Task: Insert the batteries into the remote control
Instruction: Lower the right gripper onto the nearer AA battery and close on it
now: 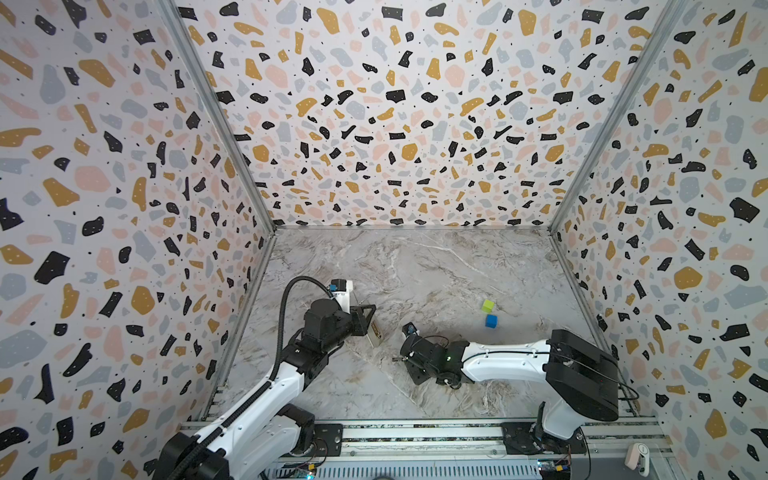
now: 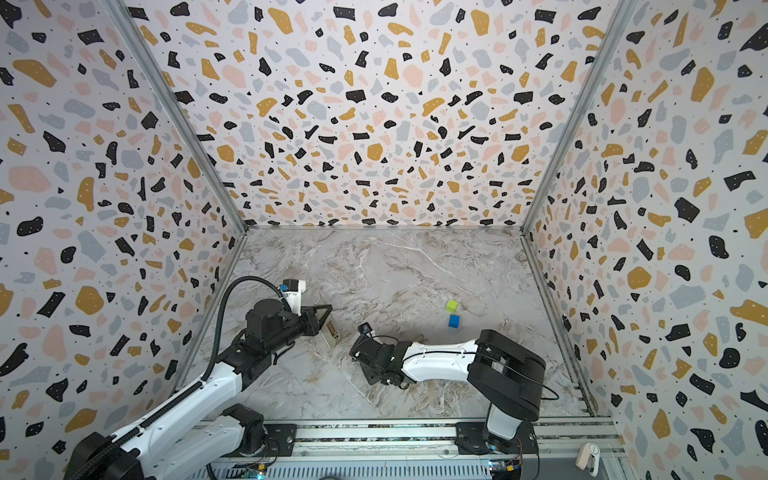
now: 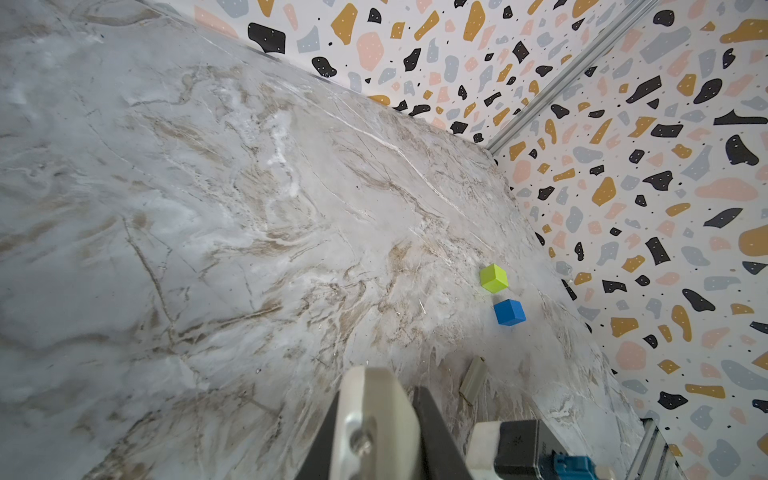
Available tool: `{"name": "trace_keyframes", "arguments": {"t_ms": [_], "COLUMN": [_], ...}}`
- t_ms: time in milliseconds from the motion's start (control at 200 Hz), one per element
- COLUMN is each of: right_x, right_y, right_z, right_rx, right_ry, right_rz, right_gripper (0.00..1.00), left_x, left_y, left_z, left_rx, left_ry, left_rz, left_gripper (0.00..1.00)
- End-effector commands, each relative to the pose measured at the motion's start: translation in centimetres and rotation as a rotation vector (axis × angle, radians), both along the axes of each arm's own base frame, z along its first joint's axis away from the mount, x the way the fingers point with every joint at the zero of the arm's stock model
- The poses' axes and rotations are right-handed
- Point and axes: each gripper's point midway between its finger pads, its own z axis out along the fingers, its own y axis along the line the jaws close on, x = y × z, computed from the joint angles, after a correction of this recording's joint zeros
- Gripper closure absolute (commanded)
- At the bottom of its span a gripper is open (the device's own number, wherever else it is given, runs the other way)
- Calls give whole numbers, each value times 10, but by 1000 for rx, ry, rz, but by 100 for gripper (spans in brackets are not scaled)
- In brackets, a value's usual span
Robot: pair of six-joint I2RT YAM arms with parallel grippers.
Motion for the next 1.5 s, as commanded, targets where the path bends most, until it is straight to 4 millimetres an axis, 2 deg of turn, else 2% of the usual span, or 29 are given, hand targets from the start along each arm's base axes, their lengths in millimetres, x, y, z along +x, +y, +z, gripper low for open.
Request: {"name": "trace_keyframes", "arguments": {"t_ms": [0,420,871,1056,1241,1497], "right_x": [2,-10,-19,-31,-53,-73], "right_y": [5,-1,-19,-32,-40,-64], "right_z": [3,-4,-8,-2,11,-1], "right_rx": [1,-33,-103,-143,-125,-185], "right_ry": [-6,34,56,99,200,305], "right_rz": [-10,-1,18,88,171,200], "right_gripper": [50,62,88,98,99,99], "left_x": [3,3,2,-2,-6,-9], "left_y": [-1,0,-1,-8,-17,-22], "left_z": [16,15,14,15,14,14], "left_rx": [-22,-16,-17,-35,-29,-21], "left_ry": [-65,-63,-63,-62,-62,-62], "left_rz": [-4,-4,-11,-44,-76,-95], "left_gripper": [100,100,100,100,100,100]}}
